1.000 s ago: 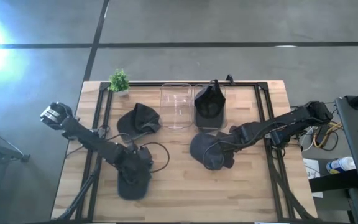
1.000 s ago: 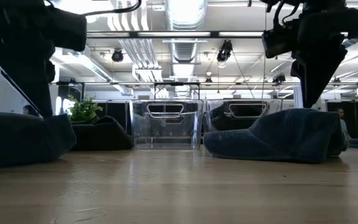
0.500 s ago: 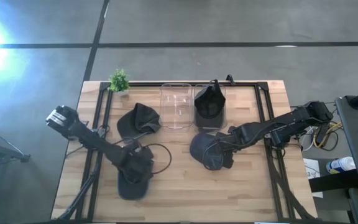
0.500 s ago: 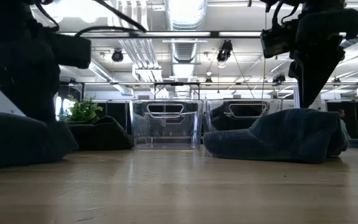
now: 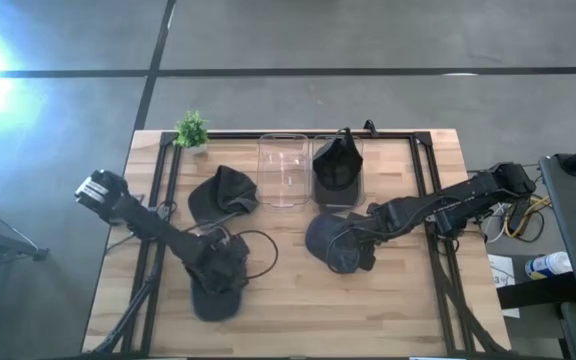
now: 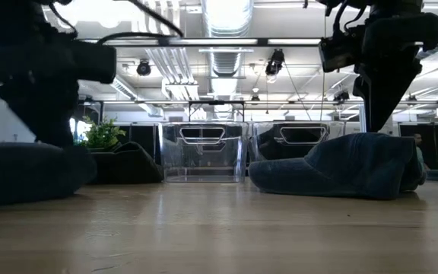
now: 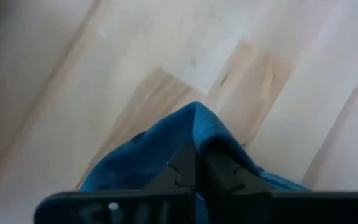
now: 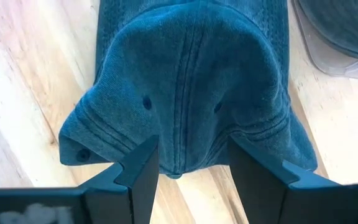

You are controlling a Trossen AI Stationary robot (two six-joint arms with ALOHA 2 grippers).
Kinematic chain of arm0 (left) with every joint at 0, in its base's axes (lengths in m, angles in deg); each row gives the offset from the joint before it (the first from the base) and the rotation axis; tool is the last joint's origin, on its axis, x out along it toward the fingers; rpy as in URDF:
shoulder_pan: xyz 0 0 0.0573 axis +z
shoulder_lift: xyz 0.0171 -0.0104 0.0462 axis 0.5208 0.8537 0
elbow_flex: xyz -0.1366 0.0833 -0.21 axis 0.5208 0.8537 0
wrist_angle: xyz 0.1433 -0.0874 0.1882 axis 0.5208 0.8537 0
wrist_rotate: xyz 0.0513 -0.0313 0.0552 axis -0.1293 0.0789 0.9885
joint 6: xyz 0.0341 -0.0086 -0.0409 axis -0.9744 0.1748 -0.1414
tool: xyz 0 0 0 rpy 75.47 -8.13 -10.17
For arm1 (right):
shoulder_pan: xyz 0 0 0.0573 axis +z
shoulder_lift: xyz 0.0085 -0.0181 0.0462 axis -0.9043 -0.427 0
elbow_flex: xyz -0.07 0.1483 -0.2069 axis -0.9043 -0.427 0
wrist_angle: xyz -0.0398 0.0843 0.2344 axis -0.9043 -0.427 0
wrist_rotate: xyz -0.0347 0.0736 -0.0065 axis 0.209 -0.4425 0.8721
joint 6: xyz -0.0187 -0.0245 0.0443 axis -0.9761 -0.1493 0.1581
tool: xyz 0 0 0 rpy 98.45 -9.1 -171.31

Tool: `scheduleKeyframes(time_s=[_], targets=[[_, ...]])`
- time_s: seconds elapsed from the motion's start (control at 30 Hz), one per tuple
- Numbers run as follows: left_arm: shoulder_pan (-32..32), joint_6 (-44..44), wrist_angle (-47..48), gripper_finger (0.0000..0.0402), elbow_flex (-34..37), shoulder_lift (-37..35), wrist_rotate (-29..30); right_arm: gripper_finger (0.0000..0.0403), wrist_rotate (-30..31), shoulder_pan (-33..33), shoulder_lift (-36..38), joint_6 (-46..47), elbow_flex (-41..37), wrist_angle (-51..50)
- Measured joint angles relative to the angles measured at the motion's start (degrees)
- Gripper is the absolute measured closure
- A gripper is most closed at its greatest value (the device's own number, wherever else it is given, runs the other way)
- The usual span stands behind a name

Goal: Pick & Place hat
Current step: Put the bottom blue cap into the left transparent bin

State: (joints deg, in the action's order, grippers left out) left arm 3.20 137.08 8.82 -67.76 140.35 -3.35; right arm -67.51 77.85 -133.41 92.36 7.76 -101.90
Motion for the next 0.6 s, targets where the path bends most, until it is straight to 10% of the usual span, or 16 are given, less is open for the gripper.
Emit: scheduleKeyframes(time_s=[0.6], targets=[[11.6,-15.5,4.3,0.04,-25.2,-14.4,23.1,0.022,13.1,-1.2,10.6,2.5,0.0,1.8]])
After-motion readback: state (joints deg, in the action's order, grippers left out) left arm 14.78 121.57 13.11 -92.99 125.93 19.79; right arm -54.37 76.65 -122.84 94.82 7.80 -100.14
